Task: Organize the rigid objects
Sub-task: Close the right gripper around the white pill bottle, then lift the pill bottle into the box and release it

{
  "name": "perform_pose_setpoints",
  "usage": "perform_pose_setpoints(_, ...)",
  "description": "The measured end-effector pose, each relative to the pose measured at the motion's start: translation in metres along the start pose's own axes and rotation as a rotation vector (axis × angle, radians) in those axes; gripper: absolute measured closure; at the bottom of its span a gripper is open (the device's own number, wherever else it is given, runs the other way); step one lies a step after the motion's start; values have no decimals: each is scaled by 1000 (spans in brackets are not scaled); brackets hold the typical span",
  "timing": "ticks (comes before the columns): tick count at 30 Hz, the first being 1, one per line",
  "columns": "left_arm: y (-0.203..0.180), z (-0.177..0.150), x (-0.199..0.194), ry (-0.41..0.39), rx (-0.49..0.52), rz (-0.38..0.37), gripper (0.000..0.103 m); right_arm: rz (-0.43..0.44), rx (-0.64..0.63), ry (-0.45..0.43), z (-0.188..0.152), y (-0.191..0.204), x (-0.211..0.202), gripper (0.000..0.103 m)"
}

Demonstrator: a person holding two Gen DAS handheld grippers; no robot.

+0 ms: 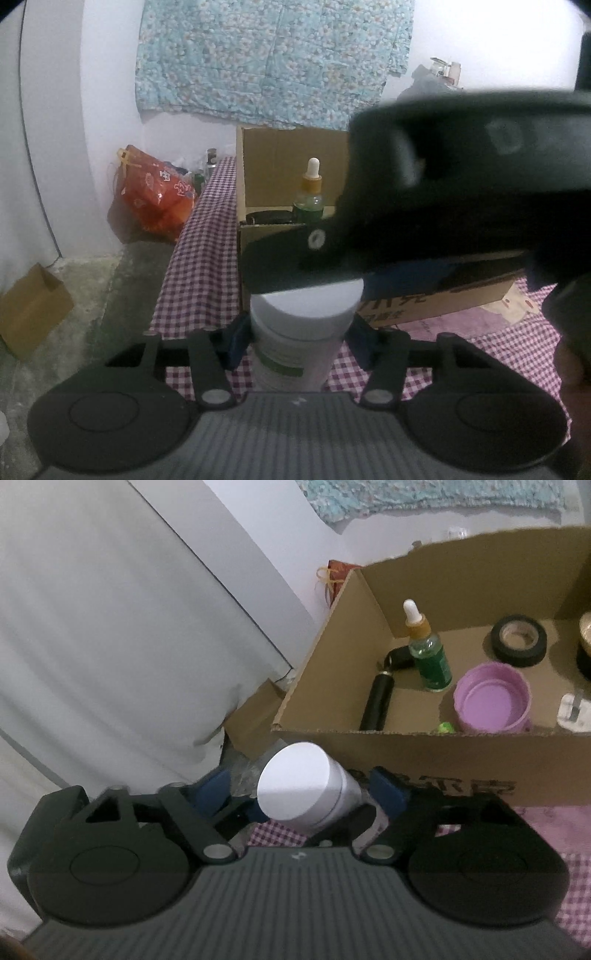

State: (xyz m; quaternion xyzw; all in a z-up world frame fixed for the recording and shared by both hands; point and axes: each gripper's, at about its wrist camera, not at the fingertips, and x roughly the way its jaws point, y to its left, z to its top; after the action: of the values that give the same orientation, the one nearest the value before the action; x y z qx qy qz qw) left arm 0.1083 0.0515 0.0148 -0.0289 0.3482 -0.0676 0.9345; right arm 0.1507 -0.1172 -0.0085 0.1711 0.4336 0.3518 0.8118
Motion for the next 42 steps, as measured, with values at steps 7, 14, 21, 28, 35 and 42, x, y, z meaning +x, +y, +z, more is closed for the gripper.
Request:
perform_pose_setpoints(7, -9, -1, -8, 7, 4, -15, 49, 1, 29, 0, -3, -6, -12, 41)
perform_pose_setpoints(14, -20, -4, -12, 5, 25, -39, 49, -18, 38, -16, -8, -10, -28, 41)
perform_pose_setpoints(21, -31, -6, -10, 12, 40, -57, 49, -31, 56, -26, -16, -18, -39, 41)
perform_pose_setpoints(28, -41, -10, -9, 32, 47, -57, 49, -43, 83, -18, -23, -28, -39, 41)
perform_pose_setpoints(35, -45, -7, -15, 13, 62, -41, 49, -29, 81, -27, -23, -25, -45, 43)
perform_pose_setpoints(42, -49, 16, -52, -81, 111, 0, 49, 41, 19, -67, -7, -2, -70, 43)
